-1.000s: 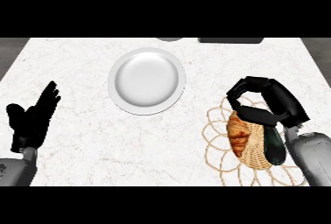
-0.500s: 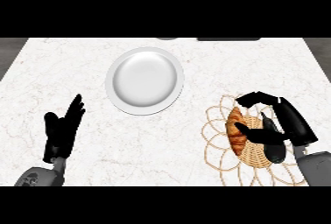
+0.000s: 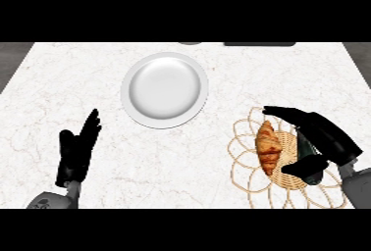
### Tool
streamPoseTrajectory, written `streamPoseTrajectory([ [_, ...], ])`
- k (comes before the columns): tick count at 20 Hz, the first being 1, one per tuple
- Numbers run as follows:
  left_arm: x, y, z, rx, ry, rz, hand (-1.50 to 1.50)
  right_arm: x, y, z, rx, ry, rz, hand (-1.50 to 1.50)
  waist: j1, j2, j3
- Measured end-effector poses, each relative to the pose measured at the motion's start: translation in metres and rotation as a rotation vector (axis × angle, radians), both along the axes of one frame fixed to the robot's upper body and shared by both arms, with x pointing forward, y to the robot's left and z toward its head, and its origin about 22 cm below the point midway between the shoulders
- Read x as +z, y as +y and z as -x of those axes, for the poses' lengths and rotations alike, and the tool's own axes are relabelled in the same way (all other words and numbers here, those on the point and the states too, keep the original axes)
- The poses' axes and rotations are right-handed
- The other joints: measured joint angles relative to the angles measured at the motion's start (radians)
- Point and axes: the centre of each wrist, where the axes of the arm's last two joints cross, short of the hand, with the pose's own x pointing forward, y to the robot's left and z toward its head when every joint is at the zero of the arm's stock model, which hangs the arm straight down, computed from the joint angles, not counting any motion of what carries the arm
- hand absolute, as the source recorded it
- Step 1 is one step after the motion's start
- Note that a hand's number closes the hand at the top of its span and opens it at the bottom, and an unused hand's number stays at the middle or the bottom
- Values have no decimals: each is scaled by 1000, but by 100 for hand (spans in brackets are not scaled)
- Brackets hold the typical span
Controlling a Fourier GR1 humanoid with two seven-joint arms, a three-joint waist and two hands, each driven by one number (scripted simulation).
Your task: Pick the croissant from the placemat and place it in the plate
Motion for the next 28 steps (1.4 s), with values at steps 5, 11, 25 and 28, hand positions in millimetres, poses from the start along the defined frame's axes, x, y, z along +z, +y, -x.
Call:
streamPoseTrajectory([
  [5,5,-9,-4,-9,-5,0,0,27,19,-16,15,24,240,-150,5,2,0],
  [11,3,-6,-4,0,1,-3,0,44,49,-24,36,189,461,-150,4,2,-1],
  [25,3,-9,2,4,-1,5,0,25,71,-42,27,377,623,-150,-2,3,1],
  [28,0,-5,7,7,-3,2,0,18,76,-41,34,390,629,-150,-2,2,1],
])
